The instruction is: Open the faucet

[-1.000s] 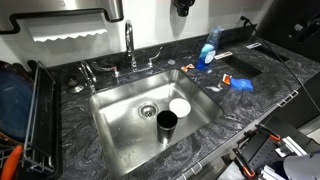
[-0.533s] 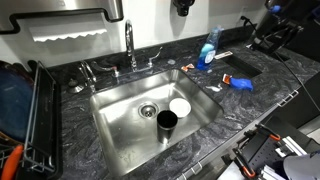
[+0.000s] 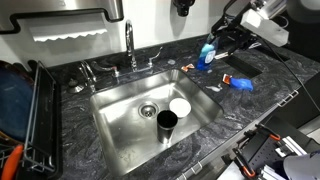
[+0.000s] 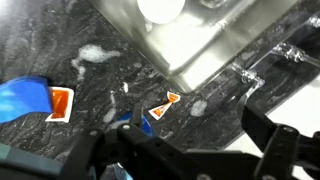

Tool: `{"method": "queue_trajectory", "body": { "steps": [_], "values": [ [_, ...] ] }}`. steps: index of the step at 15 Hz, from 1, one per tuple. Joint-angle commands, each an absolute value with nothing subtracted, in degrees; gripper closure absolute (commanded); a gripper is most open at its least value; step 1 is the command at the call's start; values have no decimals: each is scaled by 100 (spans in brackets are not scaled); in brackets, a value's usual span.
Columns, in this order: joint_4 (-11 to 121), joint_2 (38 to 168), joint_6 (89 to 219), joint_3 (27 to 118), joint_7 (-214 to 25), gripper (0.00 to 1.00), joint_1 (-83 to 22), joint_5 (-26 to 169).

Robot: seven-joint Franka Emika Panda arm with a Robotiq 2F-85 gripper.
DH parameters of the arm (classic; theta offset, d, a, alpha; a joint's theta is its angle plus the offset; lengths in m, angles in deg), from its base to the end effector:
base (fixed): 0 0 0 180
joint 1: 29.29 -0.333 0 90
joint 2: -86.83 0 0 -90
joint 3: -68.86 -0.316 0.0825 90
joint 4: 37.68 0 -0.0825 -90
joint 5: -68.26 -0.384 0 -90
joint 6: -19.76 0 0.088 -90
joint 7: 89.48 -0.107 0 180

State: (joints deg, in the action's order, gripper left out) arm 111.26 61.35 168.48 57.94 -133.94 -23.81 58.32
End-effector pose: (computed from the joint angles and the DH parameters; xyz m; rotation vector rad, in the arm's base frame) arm 0.4286 0.0390 0.4483 -2.6398 1.1309 -0.5562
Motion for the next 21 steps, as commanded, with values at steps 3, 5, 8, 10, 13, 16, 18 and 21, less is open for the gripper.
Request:
{"method": "queue_trajectory", "body": {
  "steps": [3,5,8,10,13,16,18,21],
  "values": [
    [10846,6656,17355,5552,-14415,0,-2309,6334],
    [10748,6776,17364,5547,-14467,0,-2283,6348],
    [10616,7102,17586,4953,-15731,0,-1510,7020],
    [10457,7390,17522,4606,-16706,0,-1129,7542],
    [10187,7784,17317,4130,-18123,0,-803,8358],
    [9694,8413,17252,3862,-19351,0,-642,9168],
    [9311,8868,17224,3848,-19974,0,-653,9681],
    [8678,9603,17242,4010,-20230,0,-777,9978]
  ]
}}
